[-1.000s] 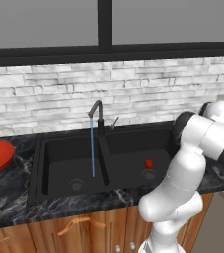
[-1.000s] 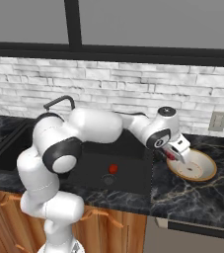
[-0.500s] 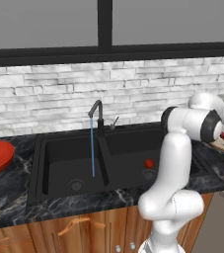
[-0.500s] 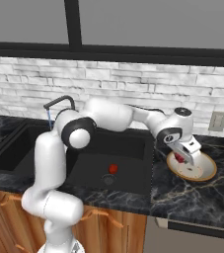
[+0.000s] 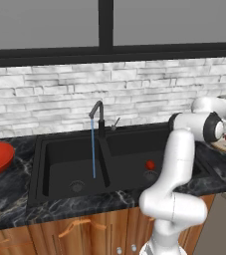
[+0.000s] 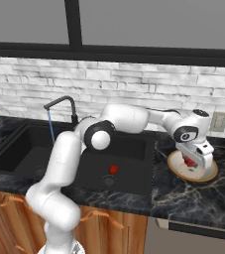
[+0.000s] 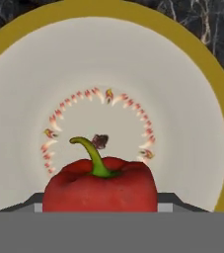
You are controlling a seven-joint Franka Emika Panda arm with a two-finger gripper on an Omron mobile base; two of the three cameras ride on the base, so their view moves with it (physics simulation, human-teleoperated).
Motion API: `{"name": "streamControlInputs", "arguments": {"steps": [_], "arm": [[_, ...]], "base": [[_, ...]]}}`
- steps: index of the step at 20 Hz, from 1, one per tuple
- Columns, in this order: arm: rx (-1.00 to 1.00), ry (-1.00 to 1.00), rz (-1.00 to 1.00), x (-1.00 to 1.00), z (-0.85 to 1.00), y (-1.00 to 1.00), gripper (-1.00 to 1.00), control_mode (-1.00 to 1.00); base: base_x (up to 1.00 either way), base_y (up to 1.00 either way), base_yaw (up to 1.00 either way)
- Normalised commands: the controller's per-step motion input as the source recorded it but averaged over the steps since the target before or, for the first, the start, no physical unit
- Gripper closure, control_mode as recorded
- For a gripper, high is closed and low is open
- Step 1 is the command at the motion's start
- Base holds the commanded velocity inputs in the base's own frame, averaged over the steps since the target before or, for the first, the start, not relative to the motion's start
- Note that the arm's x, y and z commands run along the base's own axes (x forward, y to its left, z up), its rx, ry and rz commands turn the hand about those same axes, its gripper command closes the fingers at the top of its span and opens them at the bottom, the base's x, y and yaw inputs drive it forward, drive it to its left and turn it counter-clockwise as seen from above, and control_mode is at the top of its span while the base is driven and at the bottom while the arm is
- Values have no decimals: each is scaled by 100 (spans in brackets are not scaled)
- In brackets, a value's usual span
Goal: Pick the bell peppers from the sink and place them in one bowl. Place the eggplant in the other bowl. Then turn off the sink faucet.
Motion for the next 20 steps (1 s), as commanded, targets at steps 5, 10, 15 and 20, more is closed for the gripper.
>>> {"name": "streamControlInputs", "arguments": {"steps": [5,10,15,20], "arm": [[1,3,0,6,-36,0,100,-100],[0,0,0,7,-37,0,100,-100],[0,-1,0,4,-14,5,-100,-100],[0,-7,0,0,0,7,-100,-100]], "base": [[0,0,0],[0,0,0],[0,0,0],[0,0,0]]}}
